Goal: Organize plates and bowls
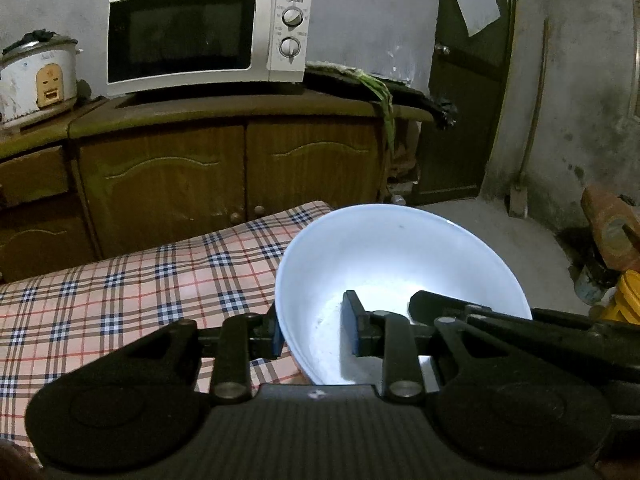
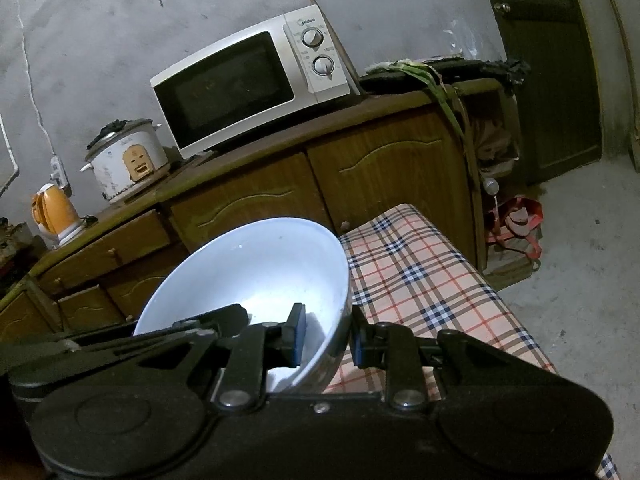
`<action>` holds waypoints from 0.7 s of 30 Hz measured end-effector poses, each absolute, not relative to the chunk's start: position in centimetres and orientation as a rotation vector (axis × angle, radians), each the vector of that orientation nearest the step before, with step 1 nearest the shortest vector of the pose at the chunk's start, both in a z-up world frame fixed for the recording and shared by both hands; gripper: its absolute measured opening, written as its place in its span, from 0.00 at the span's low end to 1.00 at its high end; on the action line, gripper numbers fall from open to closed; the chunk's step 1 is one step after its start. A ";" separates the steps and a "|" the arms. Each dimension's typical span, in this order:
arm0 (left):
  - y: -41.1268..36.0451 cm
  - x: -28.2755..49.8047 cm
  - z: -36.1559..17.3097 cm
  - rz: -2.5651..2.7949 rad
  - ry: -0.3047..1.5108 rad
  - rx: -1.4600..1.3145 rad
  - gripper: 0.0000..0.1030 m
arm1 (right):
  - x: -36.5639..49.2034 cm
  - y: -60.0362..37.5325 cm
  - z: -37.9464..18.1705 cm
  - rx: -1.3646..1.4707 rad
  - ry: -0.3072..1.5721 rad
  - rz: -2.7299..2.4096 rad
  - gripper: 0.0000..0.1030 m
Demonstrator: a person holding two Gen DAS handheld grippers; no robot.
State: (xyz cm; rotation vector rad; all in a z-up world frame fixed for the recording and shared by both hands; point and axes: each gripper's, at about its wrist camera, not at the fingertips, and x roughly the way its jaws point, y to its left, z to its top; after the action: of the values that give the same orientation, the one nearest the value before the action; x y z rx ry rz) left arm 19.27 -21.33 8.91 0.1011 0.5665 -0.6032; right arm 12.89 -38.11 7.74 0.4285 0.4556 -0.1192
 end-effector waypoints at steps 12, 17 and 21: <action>-20.6 18.2 9.0 -0.603 0.556 0.088 0.27 | 12.0 -37.2 8.3 0.410 0.447 -0.123 0.29; -20.4 18.1 9.0 -0.602 0.552 0.088 0.27 | 11.7 -37.0 8.3 0.410 0.445 -0.122 0.29; -20.3 18.0 9.0 -0.600 0.550 0.085 0.27 | 11.4 -36.7 8.4 0.405 0.445 -0.120 0.29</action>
State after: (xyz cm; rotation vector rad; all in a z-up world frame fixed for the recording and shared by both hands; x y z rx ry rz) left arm 17.99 -20.25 9.00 0.0849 0.5500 -0.5997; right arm 11.44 -36.69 8.44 0.4055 0.4450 -0.1195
